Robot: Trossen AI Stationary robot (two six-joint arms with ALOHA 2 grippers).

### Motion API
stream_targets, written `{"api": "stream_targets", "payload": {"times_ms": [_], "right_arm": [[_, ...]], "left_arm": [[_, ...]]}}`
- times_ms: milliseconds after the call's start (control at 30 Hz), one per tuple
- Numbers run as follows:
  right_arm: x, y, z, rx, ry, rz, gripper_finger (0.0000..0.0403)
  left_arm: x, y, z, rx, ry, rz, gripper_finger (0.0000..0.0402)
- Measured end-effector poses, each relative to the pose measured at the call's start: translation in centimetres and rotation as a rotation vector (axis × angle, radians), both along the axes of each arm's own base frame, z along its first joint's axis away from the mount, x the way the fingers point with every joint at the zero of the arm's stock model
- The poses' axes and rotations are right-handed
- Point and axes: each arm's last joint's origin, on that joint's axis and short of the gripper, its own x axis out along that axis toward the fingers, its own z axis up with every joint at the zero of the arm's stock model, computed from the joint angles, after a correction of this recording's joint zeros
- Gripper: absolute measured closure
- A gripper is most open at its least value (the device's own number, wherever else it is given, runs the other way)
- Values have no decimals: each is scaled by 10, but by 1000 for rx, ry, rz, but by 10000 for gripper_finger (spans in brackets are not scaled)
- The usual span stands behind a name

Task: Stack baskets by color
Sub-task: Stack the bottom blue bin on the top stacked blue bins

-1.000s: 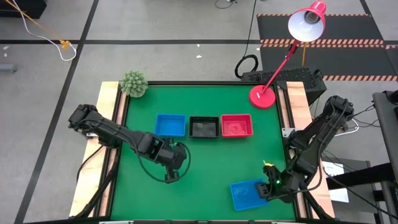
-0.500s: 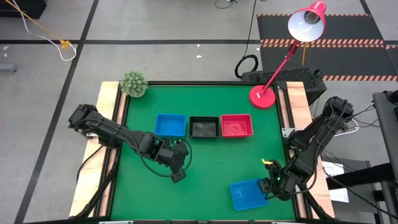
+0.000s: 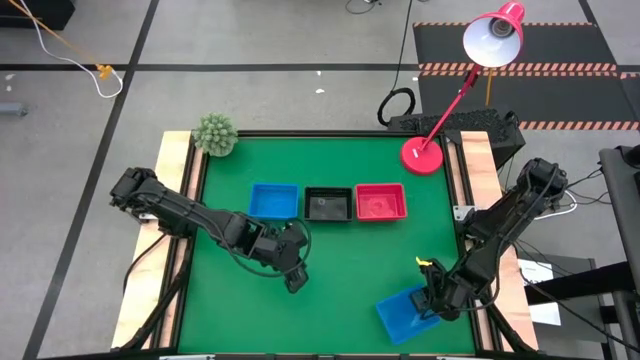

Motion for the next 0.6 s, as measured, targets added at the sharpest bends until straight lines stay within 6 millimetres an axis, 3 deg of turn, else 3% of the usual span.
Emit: {"api": "stream_targets", "payload": {"times_ms": [133, 367, 600], "right_arm": [[1, -1, 0, -28, -40, -16, 392], [5, -4, 2, -75, -132, -80, 395], [9, -16, 20, -122, -315, -162, 398]], "left_arm": [[2, -1, 2, -41, -21, 45, 376], [7, -3, 6, -107, -91, 138, 376], [15, -9, 18, -127, -264, 216, 375]]}}
